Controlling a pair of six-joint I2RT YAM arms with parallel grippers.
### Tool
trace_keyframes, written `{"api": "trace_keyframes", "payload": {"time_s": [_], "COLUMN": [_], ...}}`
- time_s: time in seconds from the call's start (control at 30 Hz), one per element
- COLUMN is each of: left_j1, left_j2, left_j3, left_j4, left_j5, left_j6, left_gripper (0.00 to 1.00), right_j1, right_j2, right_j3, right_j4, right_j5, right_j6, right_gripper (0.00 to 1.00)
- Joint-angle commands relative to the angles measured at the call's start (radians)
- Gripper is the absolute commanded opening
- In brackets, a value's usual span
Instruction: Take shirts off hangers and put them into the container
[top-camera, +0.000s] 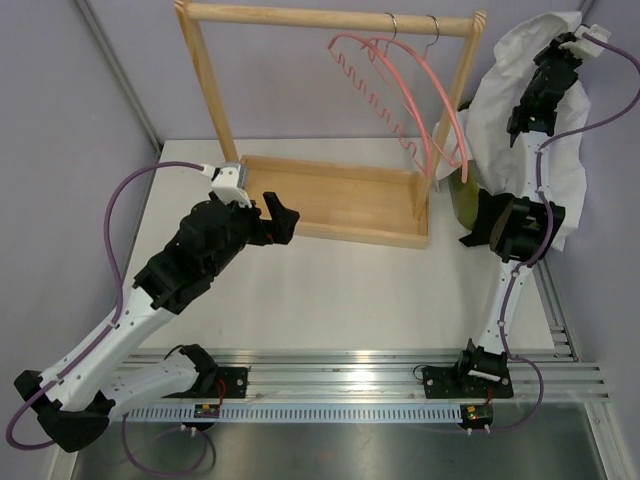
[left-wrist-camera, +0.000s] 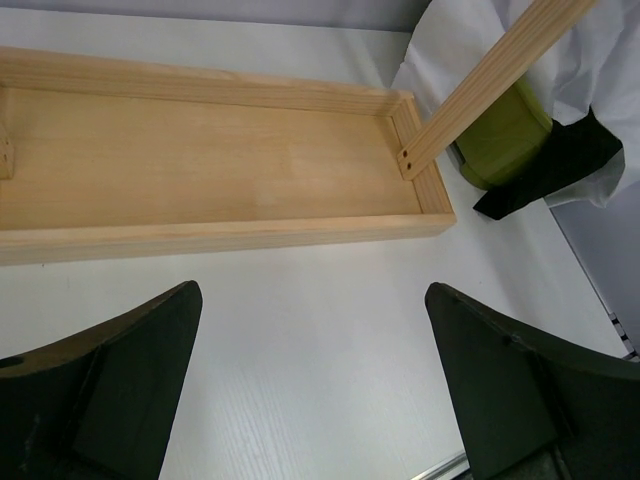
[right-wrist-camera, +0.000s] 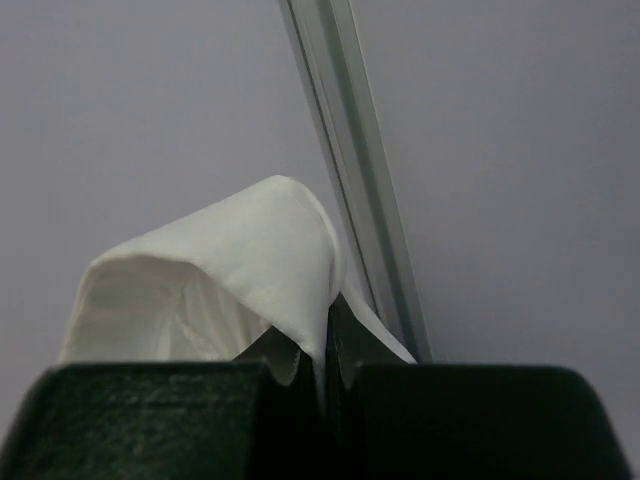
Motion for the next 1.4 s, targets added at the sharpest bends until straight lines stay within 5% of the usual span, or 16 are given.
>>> {"api": "trace_keyframes", "payload": {"time_s": [0.0, 0.43, 0.8, 0.83, 1.03, 1.1, 1.2, 1.3, 1.37], "left_j1": [0.008, 0.01, 0.01, 0.01, 0.01, 0.01, 0.01, 0.01, 0.01], "left_j2": [-0.031, -0.066, -0.149, -0.153, -0.21, -0.231, -0.253, -0.265, -0.268], "left_j3": [-0.009, -0.042, -0.055, -0.058, -0.081, -0.088, -0.098, -0.098, -0.096], "left_j4": [0.054, 0.095, 0.077, 0.074, 0.072, 0.072, 0.066, 0.057, 0.055], "left_j5": [0.022, 0.065, 0.064, 0.064, 0.058, 0.059, 0.056, 0.051, 0.05], "left_j6": [-0.018, -0.05, -0.061, -0.064, -0.08, -0.083, -0.084, -0.083, -0.083], "left_gripper": [0.99, 0.99, 0.99, 0.99, 0.99, 0.99, 0.99, 0.99, 0.99], "right_j1": [0.024, 0.071, 0.082, 0.082, 0.082, 0.082, 0.082, 0.082, 0.082], "right_j2": [-0.044, -0.182, -0.118, -0.121, -0.073, -0.067, -0.072, -0.165, -0.293], "right_j3": [-0.023, -0.334, -0.471, -0.474, -0.419, -0.437, -0.442, -0.497, -0.585], "right_j4": [-0.128, -1.018, -1.269, -1.274, -1.363, -1.36, -1.375, -1.319, -1.2], "right_j5": [0.163, 0.151, 0.036, 0.027, 0.004, -0.011, -0.002, 0.002, 0.025], "right_j6": [-0.125, 0.203, 0.247, 0.238, 0.233, 0.234, 0.237, 0.238, 0.244], "right_gripper": [0.0, 0.0, 0.02, 0.25, 0.32, 0.43, 0.81, 0.98, 0.99]}}
